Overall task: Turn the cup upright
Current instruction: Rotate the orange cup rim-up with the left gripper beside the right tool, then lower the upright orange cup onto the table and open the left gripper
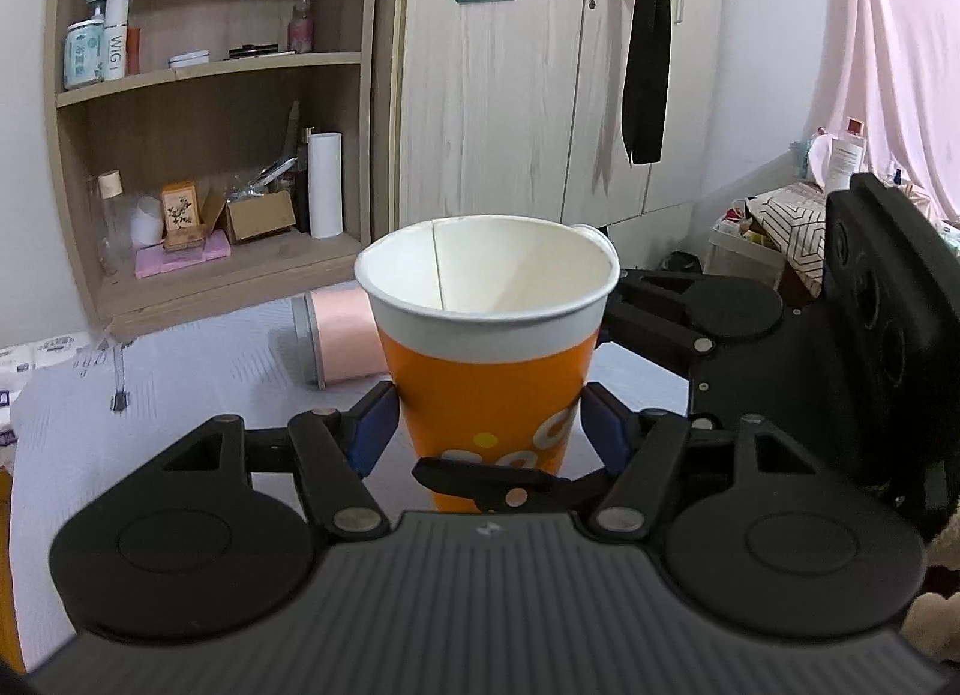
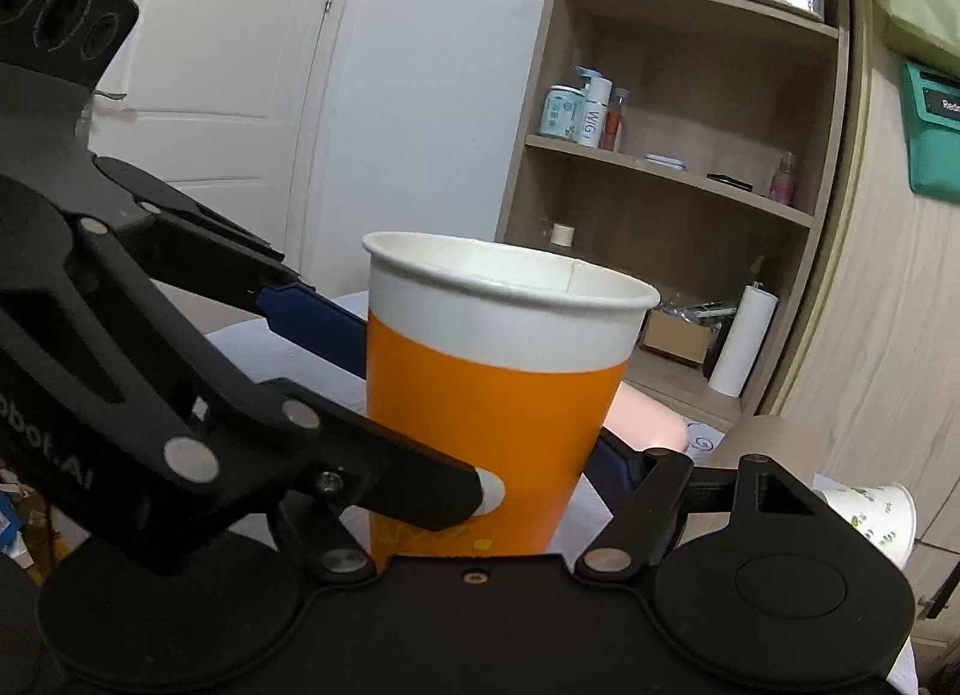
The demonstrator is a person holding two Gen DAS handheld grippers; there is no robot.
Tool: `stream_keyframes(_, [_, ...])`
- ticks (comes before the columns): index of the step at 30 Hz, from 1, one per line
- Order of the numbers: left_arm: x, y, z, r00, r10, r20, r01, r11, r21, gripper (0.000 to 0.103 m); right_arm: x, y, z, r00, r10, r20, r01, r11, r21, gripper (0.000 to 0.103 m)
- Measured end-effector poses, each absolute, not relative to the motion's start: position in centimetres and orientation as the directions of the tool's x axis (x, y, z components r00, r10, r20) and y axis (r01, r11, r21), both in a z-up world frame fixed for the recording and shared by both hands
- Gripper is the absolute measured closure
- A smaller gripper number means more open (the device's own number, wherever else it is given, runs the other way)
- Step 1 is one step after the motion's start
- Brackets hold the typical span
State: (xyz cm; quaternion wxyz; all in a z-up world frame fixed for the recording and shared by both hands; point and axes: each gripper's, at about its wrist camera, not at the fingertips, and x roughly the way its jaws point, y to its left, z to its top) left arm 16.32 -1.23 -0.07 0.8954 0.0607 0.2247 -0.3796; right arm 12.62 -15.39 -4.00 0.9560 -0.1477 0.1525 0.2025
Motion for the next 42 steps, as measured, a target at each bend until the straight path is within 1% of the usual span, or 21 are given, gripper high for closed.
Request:
stream_keyframes(5, [18.3,-1.4,-0.6,0.6,-0.671,-0.436,0.719,0.691,-0.075,0.037,14.4,-15.9,-4.4,0.88,0.339,-0.332,-0.426,0.873,-0.237,0.024])
stream_keyframes(9, [18.9,-2.4,-1.1,0.616,-0.656,-0.436,0.716,0.697,-0.036,0.037,15.8,-16.7,-4.7,0.872,0.35,-0.344,-0.427,0.886,-0.181,0.024])
stream_keyframes(16, [19.0,-2.8,-1.2,0.611,-0.664,-0.431,0.721,0.692,-0.045,0.037,16.5,-17.3,-4.7,0.859,0.35,-0.373,-0.435,0.883,-0.174,0.024])
stream_keyframes(19, [18.6,-3.0,-1.2,0.612,-0.657,-0.44,0.72,0.693,-0.031,0.036,16.0,-17.1,-4.8,0.86,0.343,-0.377,-0.439,0.875,-0.204,0.024])
stream_keyframes(23, [18.6,-3.1,-1.2,0.612,-0.65,-0.451,0.706,0.706,-0.06,0.037,15.8,-17.1,-4.9,0.865,0.337,-0.372,-0.432,0.877,-0.21,0.024])
stream_keyframes(27, [18.5,-2.8,-1.3,0.613,-0.647,-0.453,0.686,0.72,-0.099,0.034,15.7,-17.5,-5.0,0.859,0.341,-0.382,-0.428,0.888,-0.17,0.023])
stream_keyframes(29, [18.4,-2.7,-1.3,0.61,-0.646,-0.458,0.68,0.724,-0.116,0.034,15.5,-17.9,-5.1,0.855,0.346,-0.387,-0.427,0.892,-0.146,0.019])
stream_keyframes(31, [18.3,-2.6,-1.2,0.606,-0.649,-0.46,0.674,0.726,-0.137,0.034,15.1,-18.2,-5.1,0.846,0.375,-0.38,-0.448,0.886,-0.122,0.018])
stream_keyframes(32, [18.1,-2.5,-1.2,0.605,-0.649,-0.461,0.669,0.728,-0.146,0.034,14.9,-18.4,-5.0,0.841,0.385,-0.38,-0.454,0.884,-0.112,0.016])
stream_keyframes(34, [17.7,-2.3,-1.1,0.606,-0.647,-0.463,0.661,0.733,-0.161,0.033,14.5,-18.6,-4.9,0.85,0.369,-0.376,-0.438,0.892,-0.113,0.013])
stream_keyframes(38, [16.2,-1.7,-0.7,0.619,-0.635,-0.462,0.628,0.754,-0.194,0.032,13.3,-19.3,-4.6,0.857,0.354,-0.375,-0.415,0.905,-0.094,0.013])
stream_keyframes(42, [13.5,-1.4,0.2,0.678,-0.583,-0.447,0.58,0.799,-0.162,0.032,11.0,-20.2,-3.9,0.871,0.327,-0.367,-0.379,0.922,-0.077,0.013])
